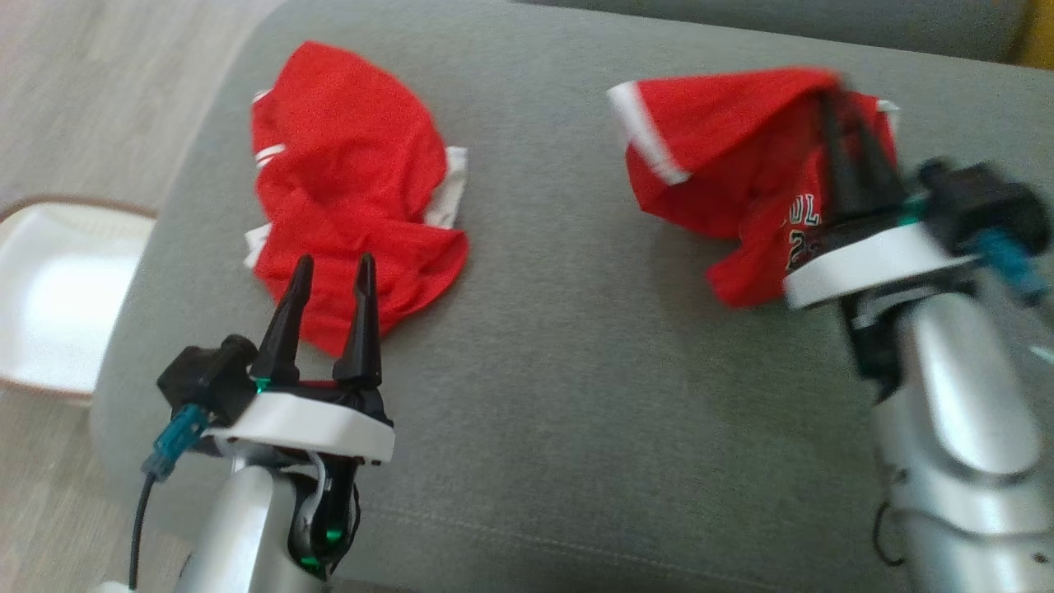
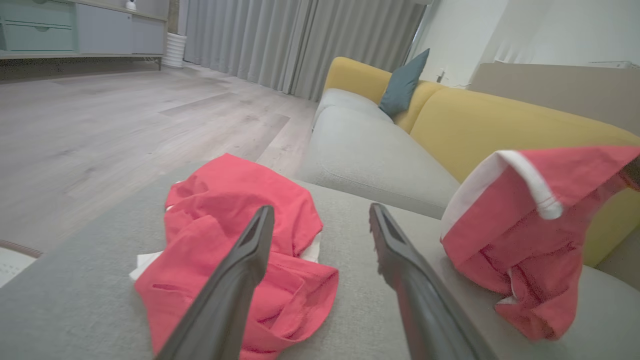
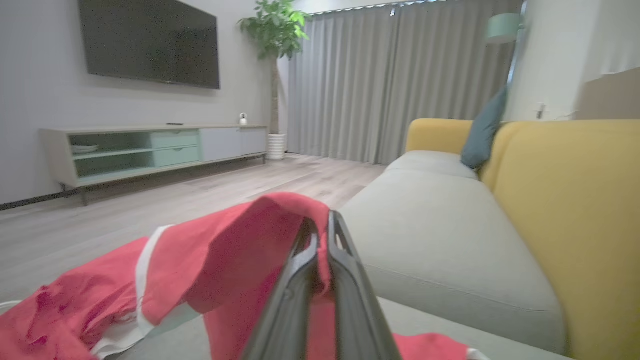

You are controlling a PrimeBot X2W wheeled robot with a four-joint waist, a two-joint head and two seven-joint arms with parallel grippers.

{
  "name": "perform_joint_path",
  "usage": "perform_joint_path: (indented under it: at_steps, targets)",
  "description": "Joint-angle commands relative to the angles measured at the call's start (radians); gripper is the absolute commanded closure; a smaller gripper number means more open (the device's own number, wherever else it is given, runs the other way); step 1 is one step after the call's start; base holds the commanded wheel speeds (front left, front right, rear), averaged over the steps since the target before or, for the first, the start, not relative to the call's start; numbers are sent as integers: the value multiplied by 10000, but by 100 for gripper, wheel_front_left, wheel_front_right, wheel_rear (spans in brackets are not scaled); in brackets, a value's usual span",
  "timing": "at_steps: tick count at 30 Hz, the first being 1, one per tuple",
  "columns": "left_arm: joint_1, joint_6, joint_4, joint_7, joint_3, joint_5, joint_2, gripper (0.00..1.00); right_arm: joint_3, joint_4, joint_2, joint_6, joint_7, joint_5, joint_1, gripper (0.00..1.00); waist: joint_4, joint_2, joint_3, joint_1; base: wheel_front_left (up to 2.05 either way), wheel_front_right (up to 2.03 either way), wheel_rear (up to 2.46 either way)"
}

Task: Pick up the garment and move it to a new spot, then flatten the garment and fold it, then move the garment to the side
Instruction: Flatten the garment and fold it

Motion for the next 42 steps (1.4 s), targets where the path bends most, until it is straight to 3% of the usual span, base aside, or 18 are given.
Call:
perform_joint_path:
  at_steps: [1,6,12,19,20,21,27,32,42]
  targets:
    - [-194,3,-398,-76,302,81,67,0,-456,-663,173,39,224,26,-152,100,-493,-1,-197,0,0,0,0]
    - [-189,-9,-473,-76,222,91,66,0,-2593,-1172,174,39,920,-308,-261,100,-866,-1,-109,0,0,0,0]
    - [-228,-53,-491,-76,234,106,66,0,-4447,-1044,126,39,1416,-591,-686,100,-1038,-1,50,0,0,0,0]
    - [-312,-133,-467,-76,205,106,66,0,-6740,-221,-183,39,2181,-2514,-955,100,-1059,-1,207,0,0,0,0]
    - [-317,-137,-464,-76,208,103,66,0,-7058,-194,-120,39,2253,-2755,-980,54,-1067,-1,229,0,0,0,0]
    - [-323,-141,-458,-76,212,104,66,0,-7308,-170,-60,39,2331,-3028,-974,0,-1078,-1,248,0,0,0,0]
    - [-366,-166,-386,-76,165,109,66,0,-8019,-363,151,39,2103,-4121,-872,0,-1205,-1,207,0,0,0,0]
    - [-319,-131,-351,-76,148,110,66,0,-7624,-502,171,39,1748,-3639,-631,0,-1342,-1,-28,0,0,0,0]
    - [-63,-88,-662,-76,168,54,66,0,-3298,-1694,174,39,730,-668,1570,0,-1627,-1,-567,0,0,0,0]
